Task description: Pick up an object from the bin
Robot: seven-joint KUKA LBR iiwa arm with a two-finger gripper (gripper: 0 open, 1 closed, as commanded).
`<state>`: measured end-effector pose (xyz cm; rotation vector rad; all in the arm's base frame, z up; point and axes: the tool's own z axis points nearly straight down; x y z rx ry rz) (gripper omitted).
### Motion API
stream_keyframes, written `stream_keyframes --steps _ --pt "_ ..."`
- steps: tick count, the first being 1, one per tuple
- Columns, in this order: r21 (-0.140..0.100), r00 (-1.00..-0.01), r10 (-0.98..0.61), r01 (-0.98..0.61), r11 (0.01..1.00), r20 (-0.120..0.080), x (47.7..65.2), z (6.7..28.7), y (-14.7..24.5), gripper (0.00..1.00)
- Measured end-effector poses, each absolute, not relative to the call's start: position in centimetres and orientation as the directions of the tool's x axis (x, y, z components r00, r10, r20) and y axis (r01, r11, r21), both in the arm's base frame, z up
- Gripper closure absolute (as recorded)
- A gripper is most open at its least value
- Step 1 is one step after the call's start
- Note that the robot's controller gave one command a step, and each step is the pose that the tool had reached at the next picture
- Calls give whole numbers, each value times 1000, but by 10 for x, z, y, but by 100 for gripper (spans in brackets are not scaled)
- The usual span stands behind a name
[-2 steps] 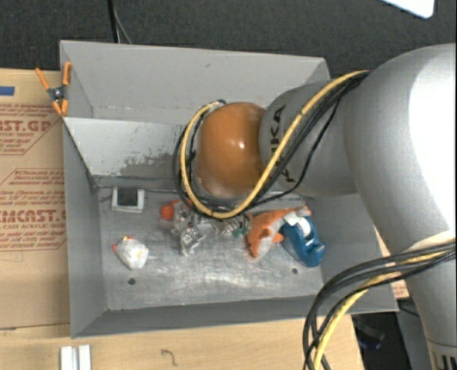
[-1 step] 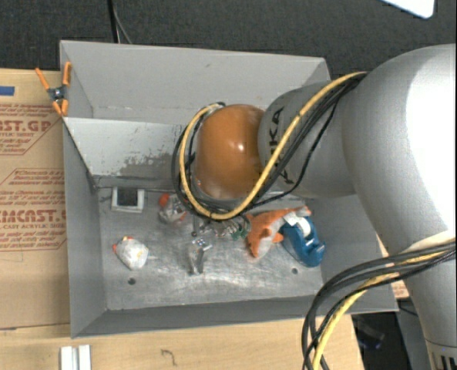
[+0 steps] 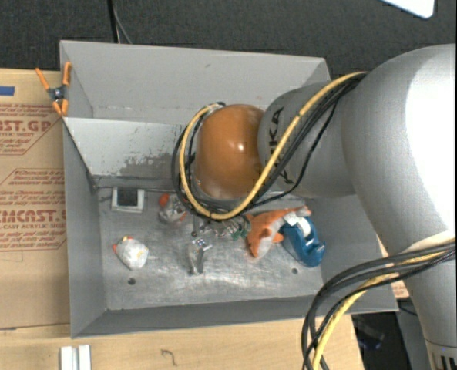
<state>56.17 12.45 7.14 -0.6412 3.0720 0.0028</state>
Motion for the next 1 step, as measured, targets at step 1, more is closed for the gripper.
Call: stream_keyframes --steps 1 --pt "3 -899 -438 -438 899 6 553 114 123 0"
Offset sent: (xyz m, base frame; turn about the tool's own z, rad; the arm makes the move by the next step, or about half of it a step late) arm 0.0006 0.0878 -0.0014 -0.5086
